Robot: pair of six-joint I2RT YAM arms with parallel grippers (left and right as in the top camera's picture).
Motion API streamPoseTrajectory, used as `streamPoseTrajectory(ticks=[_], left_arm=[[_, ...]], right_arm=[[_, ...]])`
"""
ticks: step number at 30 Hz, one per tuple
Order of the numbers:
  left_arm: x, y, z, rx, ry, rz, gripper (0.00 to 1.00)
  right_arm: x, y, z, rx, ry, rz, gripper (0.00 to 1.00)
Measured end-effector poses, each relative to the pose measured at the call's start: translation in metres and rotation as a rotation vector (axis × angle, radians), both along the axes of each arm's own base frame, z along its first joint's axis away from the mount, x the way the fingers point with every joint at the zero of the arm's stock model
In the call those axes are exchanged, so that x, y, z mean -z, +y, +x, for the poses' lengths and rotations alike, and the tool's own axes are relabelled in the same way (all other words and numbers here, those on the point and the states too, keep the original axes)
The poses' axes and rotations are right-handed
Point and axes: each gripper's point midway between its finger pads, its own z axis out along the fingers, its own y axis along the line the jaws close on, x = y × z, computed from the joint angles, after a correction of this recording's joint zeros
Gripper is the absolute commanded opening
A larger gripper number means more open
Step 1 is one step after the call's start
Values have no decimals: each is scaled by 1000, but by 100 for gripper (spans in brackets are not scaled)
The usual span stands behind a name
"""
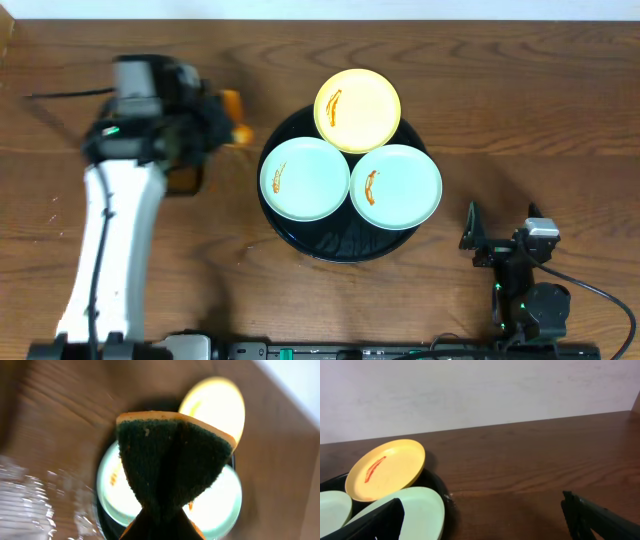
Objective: Clean dirty plates on tray and stack at the side
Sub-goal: 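Lift the sponge and move it onto the left green plate, then reach the right gripper to the yellow plate rim and grip it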
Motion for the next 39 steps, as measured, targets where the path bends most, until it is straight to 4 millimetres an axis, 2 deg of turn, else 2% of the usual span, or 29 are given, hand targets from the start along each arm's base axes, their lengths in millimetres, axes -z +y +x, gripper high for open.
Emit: streamPoseTrajectory(ticks=[4,10,14,17,21,30,32,36,37,39], left_arm=[[42,-45,-5,124,124,23,8],[124,-82,-18,226,343,82,7],[154,-103,-21,280,385,105,7],[166,-107,-26,292,409,145,8],[177,-104,-30,223,458,188,7],[182,-93,-26,127,471,238,7],[182,-92,-26,122,468,247,8],[182,-90,-25,119,466,254,9],[182,-90,-25,119,466,254,8],[182,-90,-25,119,467,254,9]], right_arm=[[0,0,0,0,0,0,99],[0,0,0,0,0,0,99],[0,0,0,0,0,0,99],[0,0,0,0,0,0,99],[0,0,0,0,0,0,99],[-1,0,0,0,-6,0,99],[-9,1,1,-8,-37,15,99],[-26,19,0,-107,-98,141,99],[-33,24,-1,-140,-122,181,99],[-63,37,-7,-227,-230,235,99]])
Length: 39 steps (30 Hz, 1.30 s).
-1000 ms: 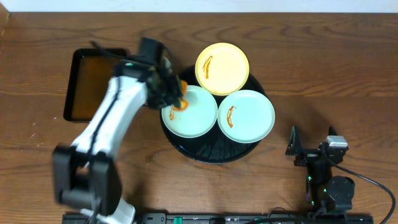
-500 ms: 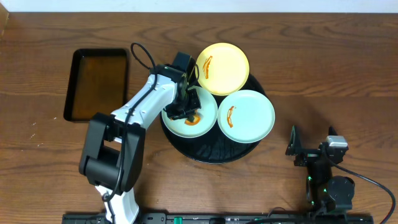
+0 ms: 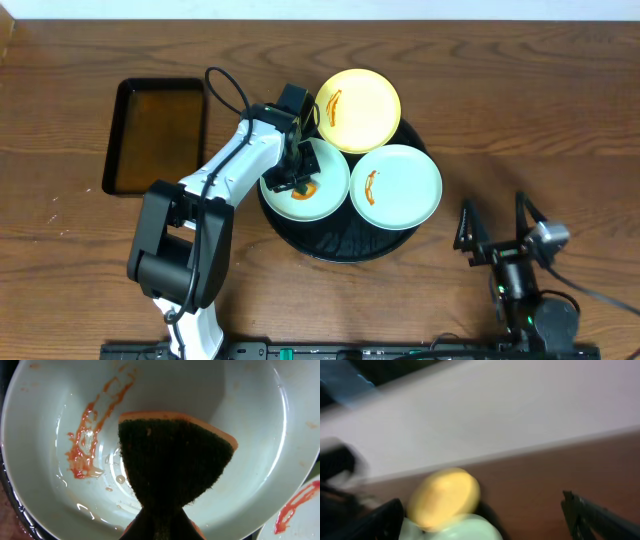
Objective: Clean dirty plates on tray and stack at the side
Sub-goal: 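Reach the right gripper to the yellow plate rim and grip it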
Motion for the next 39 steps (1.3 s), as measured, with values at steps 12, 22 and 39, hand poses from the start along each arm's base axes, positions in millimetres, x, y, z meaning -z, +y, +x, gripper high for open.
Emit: streamPoseTrajectory(ticks=[12,22,39], left_arm=[[0,1,0,0,1,5,8],[0,1,1,-1,-4,6,9],[0,1,1,-1,-4,6,9]], right_arm=[[-86,45,-15,-268,68,-155,99],[-93,79,82,-545,548,-263,99],[57,181,147,-601,1185,-220,66]])
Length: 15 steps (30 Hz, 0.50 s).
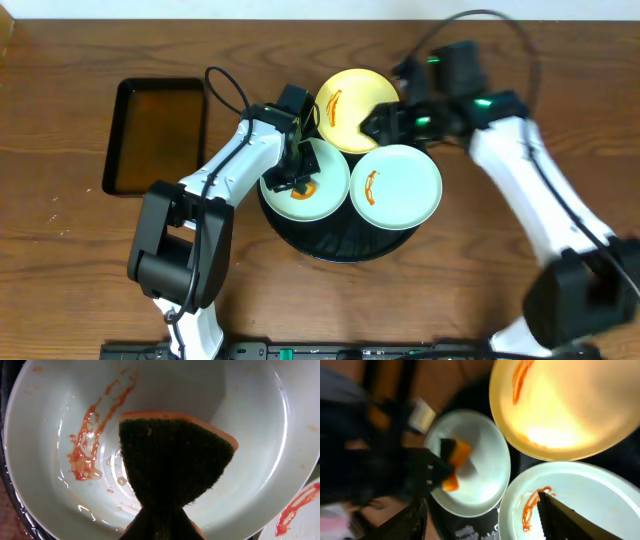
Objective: Clean dirty plates on tray and stack at the side
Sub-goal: 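Reach the right gripper to the yellow plate rim and grip it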
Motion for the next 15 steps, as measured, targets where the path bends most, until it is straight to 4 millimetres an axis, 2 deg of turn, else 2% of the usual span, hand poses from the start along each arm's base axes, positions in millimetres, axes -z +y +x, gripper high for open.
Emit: streamPoseTrajectory(ticks=[3,5,10,15], left_arm=[[0,0,0,0,0,-1,9],[0,0,0,0,0,0,9],[0,0,0,0,0,0,9],[0,-1,2,0,-6,-3,9]], right_arm=[[29,22,0,-34,47,-103,60],[44,30,3,-39,61,-146,52],[76,29,7,-4,105,-215,46],[96,28,12,15,123,-241,45]])
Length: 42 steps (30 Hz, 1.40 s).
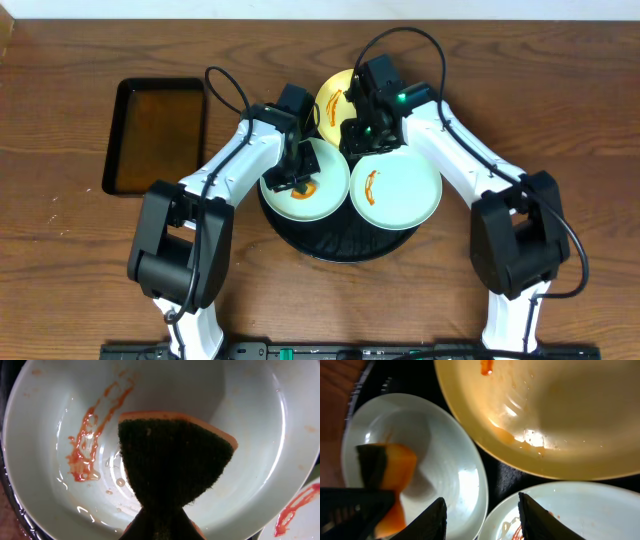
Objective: Clean dirty plates on tray and stack at the side
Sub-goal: 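Reach the right gripper to the yellow plate rim and grip it, then scrub the left green plate with the sponge in the left gripper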
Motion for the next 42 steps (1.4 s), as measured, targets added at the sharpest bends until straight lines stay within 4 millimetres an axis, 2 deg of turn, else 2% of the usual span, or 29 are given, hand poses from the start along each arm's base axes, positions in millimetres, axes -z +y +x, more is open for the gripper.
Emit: streamPoseTrajectory(ticks=[4,8,13,19,24,30,42], left_arm=[[0,0,1,0,-4,-2,9],[0,0,1,0,-4,-2,9],[0,0,1,0,-4,-2,9],[0,0,1,0,-4,-2,9],[0,0,1,0,-4,-2,9],[0,0,1,0,-4,-2,9],[0,0,1,0,-4,-2,9]], right_arm=[[13,3,0,-5,10,-12,43],[26,8,-1,-13,25,-22,36],[38,9,-3,-15,44,-30,35],[38,11,-4,-20,43,-31,29],[38,12,-4,-23,43,-32,27],[39,22,-8,-49,15,-59,28],[49,18,-7,-24,-9,-93,23]])
